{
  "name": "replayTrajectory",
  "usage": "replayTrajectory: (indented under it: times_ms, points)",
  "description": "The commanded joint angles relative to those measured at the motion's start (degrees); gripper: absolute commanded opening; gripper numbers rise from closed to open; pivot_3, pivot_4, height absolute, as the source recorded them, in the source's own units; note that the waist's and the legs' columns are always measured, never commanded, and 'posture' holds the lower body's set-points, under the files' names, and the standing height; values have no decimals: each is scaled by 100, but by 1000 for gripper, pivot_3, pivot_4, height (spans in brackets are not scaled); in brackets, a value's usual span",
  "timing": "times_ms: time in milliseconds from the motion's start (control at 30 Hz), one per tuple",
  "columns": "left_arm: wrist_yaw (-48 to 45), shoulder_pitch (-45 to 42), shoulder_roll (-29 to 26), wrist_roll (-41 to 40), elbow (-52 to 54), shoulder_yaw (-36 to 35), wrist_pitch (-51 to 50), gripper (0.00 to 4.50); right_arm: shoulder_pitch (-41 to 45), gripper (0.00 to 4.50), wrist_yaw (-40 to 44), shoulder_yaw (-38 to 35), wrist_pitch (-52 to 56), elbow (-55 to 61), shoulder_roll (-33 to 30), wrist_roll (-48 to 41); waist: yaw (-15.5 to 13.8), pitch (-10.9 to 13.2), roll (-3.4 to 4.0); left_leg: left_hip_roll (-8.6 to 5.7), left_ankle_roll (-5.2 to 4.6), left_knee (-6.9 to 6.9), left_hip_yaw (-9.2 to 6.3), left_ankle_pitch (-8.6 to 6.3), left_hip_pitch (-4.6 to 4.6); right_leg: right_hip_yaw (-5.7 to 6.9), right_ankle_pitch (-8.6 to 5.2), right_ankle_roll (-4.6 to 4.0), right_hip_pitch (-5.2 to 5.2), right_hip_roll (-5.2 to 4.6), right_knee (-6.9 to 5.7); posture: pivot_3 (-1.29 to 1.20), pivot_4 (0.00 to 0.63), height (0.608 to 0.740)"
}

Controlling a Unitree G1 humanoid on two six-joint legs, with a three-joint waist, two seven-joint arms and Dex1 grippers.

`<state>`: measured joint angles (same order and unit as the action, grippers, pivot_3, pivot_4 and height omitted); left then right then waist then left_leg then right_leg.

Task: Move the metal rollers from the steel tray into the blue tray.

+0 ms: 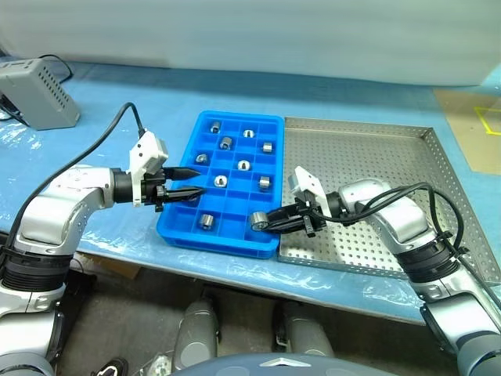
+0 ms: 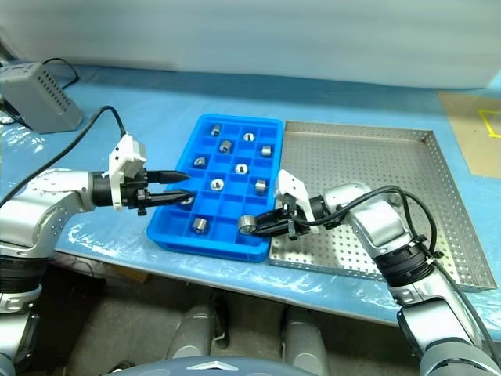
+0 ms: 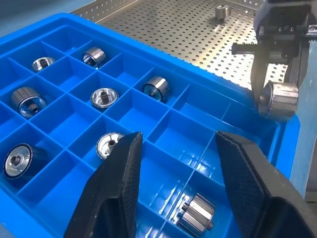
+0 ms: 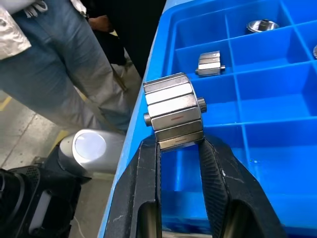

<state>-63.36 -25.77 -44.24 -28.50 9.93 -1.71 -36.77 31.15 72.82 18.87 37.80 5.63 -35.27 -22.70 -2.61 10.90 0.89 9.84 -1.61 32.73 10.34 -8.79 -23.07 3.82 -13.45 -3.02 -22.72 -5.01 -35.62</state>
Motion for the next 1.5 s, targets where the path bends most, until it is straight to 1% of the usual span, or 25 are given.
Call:
replayTrajectory:
  times_ms: [33, 67, 100, 133, 200, 333, 433, 567, 667, 833, 1067, 1233, 1500]
  points:
    - [23, -159, 18, -52, 93, 35, 13, 2471, -23, 1020, -19, -2, -310, -184, 116, 84, 2, 0, 0, 0, 0, 0, 0, 0, 0, 0, 0, 0, 0, 0, 0, -100, 150, 740]
    - [20, -177, 30, -46, 82, 57, 19, 2471, -28, 1420, -32, -1, -388, -266, 138, 134, 5, 0, 0, 0, 0, 0, 0, 0, -1, 0, 0, 0, 0, 0, 0, -104, 150, 740]
    - [14, -188, 39, -48, 80, 73, 23, 2471, -48, 1659, -46, -22, -436, -305, 150, 157, 8, 0, 0, -1, 0, 1, 0, 0, -1, 0, 0, 0, 0, 0, 0, -104, 150, 740]
    - [8, -209, 48, -43, 59, 92, 34, 2471, -53, 2046, -80, -53, -452, -343, 168, 167, 10, 0, -1, -2, 0, 0, 0, 0, -3, -1, 0, 0, -2, 0, 0, -114, 150, 740]
    - [-8, -247, 61, -35, 13, 122, 63, 2471, -45, 2682, -169, -178, -298, -308, 172, 76, 10, -1, -1, -1, -1, 0, 0, 0, -3, -1, 0, 0, -2, 0, 1, -121, 150, 740]
    - [-25, -358, 110, -26, -105, 175, 120, 2471, 14, 2682, -261, -501, -190, -260, 25, -67, 5, -1, -1, -2, -1, 3, 0, 0, -2, -1, 0, 0, 0, 0, 0, -136, 150, 740]
    - [-34, -424, 150, -3, -174, 210, 160, 2471, 229, 2682, -415, -864, -290, -576, -163, 4, 13, -1, -1, -4, -1, 6, 0, 0, -2, -4, 0, 0, 3, -1, -1, -143, 150, 740]
    - [38, -519, 280, 60, -338, 236, 252, 2471, 706, 2682, -916, -1334, -979, -1892, -518, 511, 27, -1, -2, -5, -1, 8, 1, 0, -2, -6, 0, 0, 1, -1, -3, -158, 150, 740]
    - [78, -577, 416, 74, -413, 275, 272, 2471, 894, 2682, -1169, -1523, -1619, -2927, -812, 908, 19, -1, -2, -4, 0, 6, 2, 0, -3, -6, 0, -1, -1, 0, -3, -165, 150, 740]
    - [50, -642, 594, 88, -454, 425, 301, 2471, 911, 2682, -1277, -1850, -2127, -3883, -1142, 1110, 40, -1, -2, -6, -31, 8, 6, 2, -19, -6, -1, -1, -11, 0, 10, -194, 150, 740]
    - [-71, -829, 729, 179, -735, 588, 450, 2471, 766, 2682, -1488, -2185, -2550, -4368, -1517, 1317, 105, -1, -2, 0, -32, 25, 8, 2, -19, -6, -1, -1, -15, 4, -5, -232, 150, 740]
    - [-161, -902, 773, 212, -836, 641, 514, 2471, 673, 2682, -1551, -2311, -2706, -4825, -1668, 1399, 170, -1, -2, -2, -33, 34, 8, -1, -18, -6, 0, -1, -7, 3, -5, -247, 150, 740]
    - [-245, -958, 796, 268, -944, 666, 568, 2471, 487, 2682, -1677, -2464, -2873, -5123, -1716, 1420, 195, -1, -2, -2, -43, 36, 9, -3, -23, -6, 0, -1, -11, 4, -4, -255, 150, 740]
